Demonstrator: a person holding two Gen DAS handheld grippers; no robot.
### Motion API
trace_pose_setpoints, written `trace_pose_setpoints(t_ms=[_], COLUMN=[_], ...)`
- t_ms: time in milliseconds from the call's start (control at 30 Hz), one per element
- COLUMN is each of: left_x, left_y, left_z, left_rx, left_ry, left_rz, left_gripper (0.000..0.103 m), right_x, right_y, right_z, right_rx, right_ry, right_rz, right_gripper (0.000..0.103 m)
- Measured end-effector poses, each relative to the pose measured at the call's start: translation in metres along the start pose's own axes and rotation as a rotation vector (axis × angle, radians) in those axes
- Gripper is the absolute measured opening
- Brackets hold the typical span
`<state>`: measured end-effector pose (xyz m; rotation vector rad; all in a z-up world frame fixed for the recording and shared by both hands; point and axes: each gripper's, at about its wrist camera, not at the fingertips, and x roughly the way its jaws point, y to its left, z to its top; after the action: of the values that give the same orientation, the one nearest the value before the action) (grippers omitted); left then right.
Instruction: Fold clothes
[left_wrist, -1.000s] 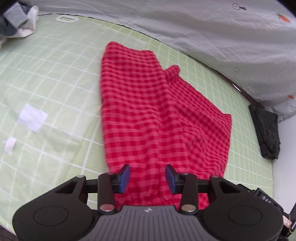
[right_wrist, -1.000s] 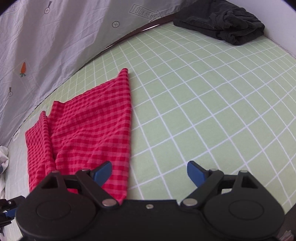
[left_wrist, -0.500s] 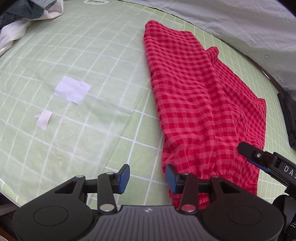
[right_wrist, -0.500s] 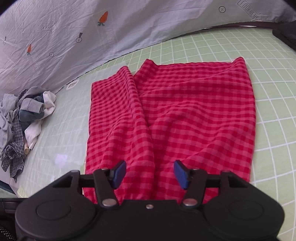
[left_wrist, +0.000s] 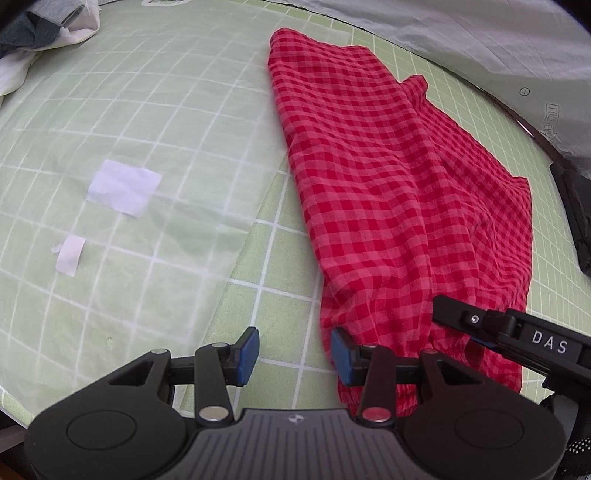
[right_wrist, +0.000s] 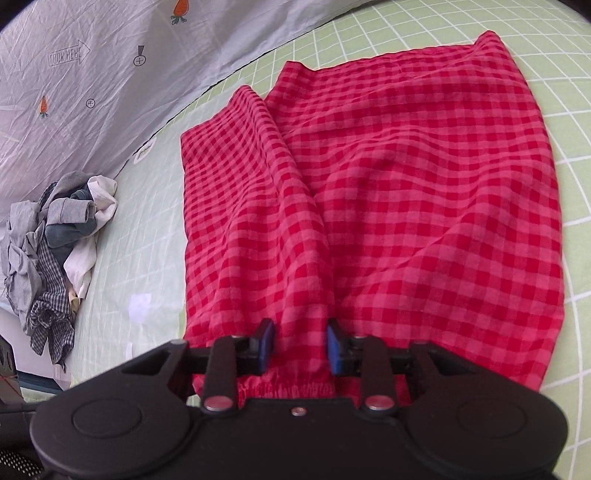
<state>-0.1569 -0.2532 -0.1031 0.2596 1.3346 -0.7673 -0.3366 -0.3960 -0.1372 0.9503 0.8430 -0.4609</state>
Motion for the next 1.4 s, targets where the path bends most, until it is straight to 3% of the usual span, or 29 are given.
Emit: trace_pose_setpoints(t_ms=[33,367,500,667,767,867,1100,1200,1300,1400], left_x=[-0.001,-0.01,-0.017,-0.019,-0.014,-0.006,0.017,0.027,0.025,0.018], left_y=[0.0,-0.015,-0.032,-0.054,-0.065,-0.075,-0.084,-0.078,-0.065,-0.056], left_z=[0.001,0.012,0.016,0.016,0.012,0.003,-0.018,-0.023,-0.024,-0.017], left_rx=[0.001,0.024,0.064,0.125,0.162,0.202,0.283,0.277,0.22,0.168], left_ry=[-0.004,-0.042,-0.069,-0.087,-0.076,-0.054,0.01,0.038,0.038,0.005], left_rz=[0.001,-0.026,-0.042,-0.043,-0.038,-0.022,0.037,0.066,0.052,0.058], left_gripper=[0.044,0.044,0.044,0.045,0.045,0.045,0.046,0.046,0.046,0.046], right_x=[-0.001,-0.048,-0.076,-0.107,-0.115,-0.107,-0.068,-0.066,-0.074,-0.082], right_y=[-0.001,-0.008,-0.011,-0.021,-0.029,-0.045,-0.075,-0.07,-0.065,-0.054], right_z=[0.0,0.006,0.002,-0.008,-0.014,-0.019,-0.031,-0.028,-0.021,-0.009], right_rx=[0.006,0.079,0.087,0.086,0.07,0.09,0.121,0.091,0.084,0.039], right_ry=[-0.008,-0.191,-0.261,-0.332,-0.334,-0.282,-0.128,-0.11,-0.152,-0.2], right_rz=[0.0,0.113,0.099,0.009,-0.091,-0.179,-0.264,-0.286,-0.265,-0.277], right_gripper=[0.005,0.003,0.002,0.002,0.002,0.002,0.005,0.015,0.041,0.05])
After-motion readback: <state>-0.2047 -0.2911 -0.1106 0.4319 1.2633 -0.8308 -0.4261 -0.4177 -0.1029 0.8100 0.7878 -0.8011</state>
